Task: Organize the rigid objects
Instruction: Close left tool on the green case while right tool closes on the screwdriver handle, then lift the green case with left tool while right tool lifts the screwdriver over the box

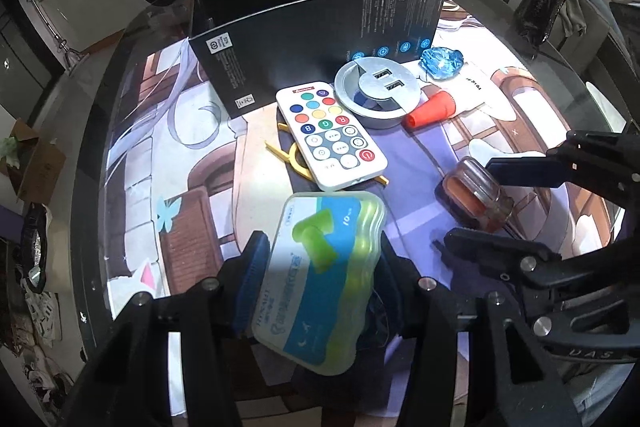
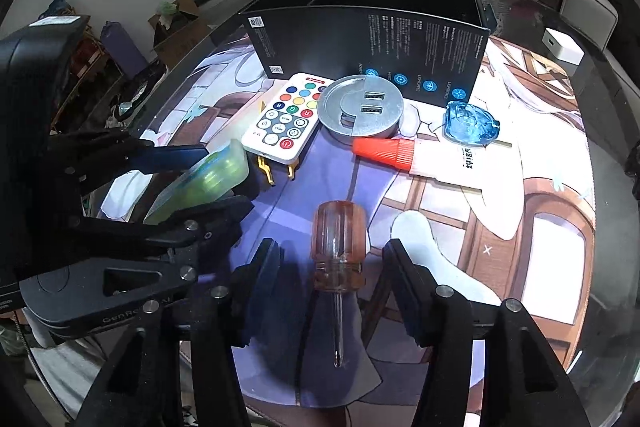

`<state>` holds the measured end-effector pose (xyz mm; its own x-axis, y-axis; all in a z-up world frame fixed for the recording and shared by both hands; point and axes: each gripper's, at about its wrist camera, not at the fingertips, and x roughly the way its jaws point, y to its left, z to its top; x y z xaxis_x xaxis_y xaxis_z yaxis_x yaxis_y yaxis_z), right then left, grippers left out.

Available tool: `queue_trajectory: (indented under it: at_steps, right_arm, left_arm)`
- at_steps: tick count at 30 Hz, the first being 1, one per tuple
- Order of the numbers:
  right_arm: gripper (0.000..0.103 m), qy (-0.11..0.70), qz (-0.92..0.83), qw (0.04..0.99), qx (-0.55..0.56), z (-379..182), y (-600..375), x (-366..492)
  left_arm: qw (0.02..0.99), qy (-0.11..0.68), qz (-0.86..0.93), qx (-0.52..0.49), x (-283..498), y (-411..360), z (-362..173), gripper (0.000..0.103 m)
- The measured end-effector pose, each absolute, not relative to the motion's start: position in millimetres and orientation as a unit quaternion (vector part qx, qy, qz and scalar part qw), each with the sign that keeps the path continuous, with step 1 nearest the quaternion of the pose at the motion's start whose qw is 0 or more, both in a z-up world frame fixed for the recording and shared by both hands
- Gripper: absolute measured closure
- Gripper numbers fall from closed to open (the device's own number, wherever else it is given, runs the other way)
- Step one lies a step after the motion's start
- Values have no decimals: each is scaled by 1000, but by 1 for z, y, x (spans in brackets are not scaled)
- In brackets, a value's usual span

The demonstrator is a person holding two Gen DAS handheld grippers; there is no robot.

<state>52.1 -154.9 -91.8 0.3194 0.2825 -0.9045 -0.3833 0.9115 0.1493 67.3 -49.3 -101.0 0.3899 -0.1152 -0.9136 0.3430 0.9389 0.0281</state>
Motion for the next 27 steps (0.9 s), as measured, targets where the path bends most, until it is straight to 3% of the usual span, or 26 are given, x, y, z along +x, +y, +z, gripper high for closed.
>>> queue_trajectory:
  at_steps: [3, 4, 5, 6, 7, 8, 11, 20, 27]
  right_arm:
    - [52, 547, 207, 810, -43, -92, -156, 55]
    - [57, 548, 207, 809, -38, -91, -157, 55]
    - [72, 549, 207, 809, -37, -91, -158, 56]
    - [75, 551, 210, 807, -37, -91, -159, 56]
    - [76, 552, 213, 805, -33, -91, -160, 56]
    - [76, 553, 215, 804, -30, -91, -162, 56]
    - [76, 556, 220, 801, -22, -89, -164, 56]
    - [76, 549, 228, 803, -27, -87, -155, 51]
    - [76, 493, 235, 837, -30, -64, -153, 43]
  left_arm:
    - [826, 538, -135, 97, 65, -47, -101, 53]
    - [826, 538, -135, 99, 64, -47, -100, 55]
    - [827, 537, -137, 100, 63, -46, -99, 57]
    - [828, 534, -141, 95, 62, -45, -97, 59]
    - [831, 530, -144, 87, 62, -43, -95, 62]
    - [833, 526, -147, 82, 61, -41, -92, 75]
    - [839, 516, -149, 86, 60, -39, -85, 87]
    - [833, 528, -153, 58, 62, -31, -86, 88]
    - [872, 460, -148, 81, 51, -32, -54, 88]
